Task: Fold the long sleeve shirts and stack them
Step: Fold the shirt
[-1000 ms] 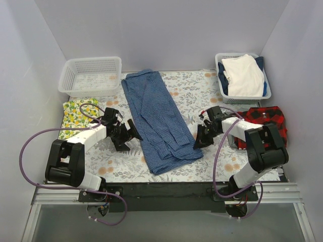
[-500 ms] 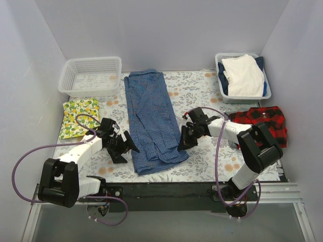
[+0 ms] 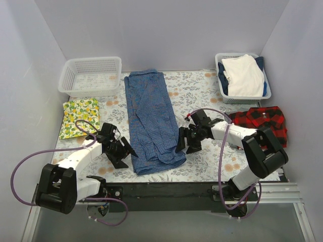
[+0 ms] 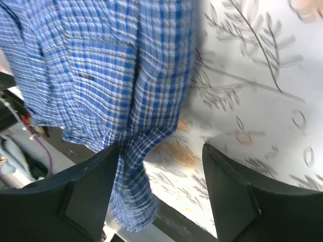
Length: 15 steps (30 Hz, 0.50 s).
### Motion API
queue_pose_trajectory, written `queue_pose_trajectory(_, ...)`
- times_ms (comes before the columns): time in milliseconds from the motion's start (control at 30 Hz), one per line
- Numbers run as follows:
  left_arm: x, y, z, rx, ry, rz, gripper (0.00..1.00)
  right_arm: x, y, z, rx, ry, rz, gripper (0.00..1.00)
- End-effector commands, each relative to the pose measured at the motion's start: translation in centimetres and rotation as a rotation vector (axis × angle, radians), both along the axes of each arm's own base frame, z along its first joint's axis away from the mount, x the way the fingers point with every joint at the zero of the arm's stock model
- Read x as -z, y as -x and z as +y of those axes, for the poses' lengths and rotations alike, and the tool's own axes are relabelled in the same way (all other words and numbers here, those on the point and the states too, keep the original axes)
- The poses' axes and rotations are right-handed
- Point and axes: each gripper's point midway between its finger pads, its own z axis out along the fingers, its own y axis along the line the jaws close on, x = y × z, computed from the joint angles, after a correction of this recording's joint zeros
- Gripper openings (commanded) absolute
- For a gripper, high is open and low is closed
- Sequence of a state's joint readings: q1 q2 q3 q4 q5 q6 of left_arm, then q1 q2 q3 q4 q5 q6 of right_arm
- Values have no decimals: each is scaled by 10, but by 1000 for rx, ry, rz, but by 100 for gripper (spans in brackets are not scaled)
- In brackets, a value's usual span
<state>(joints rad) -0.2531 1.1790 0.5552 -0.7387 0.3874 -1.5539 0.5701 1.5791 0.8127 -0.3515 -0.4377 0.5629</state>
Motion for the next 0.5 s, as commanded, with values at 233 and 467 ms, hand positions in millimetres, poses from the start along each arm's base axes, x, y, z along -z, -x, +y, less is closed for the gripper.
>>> queue_pose_trajectory(233, 16, -2, -18, -76, 31, -8, 62, 9, 17, -40, -8, 139, -82, 55)
queue_pose_trajectory(467, 27, 1, -24, -39, -13, 11, 56, 16, 20, -34, -68, 102, -78, 45)
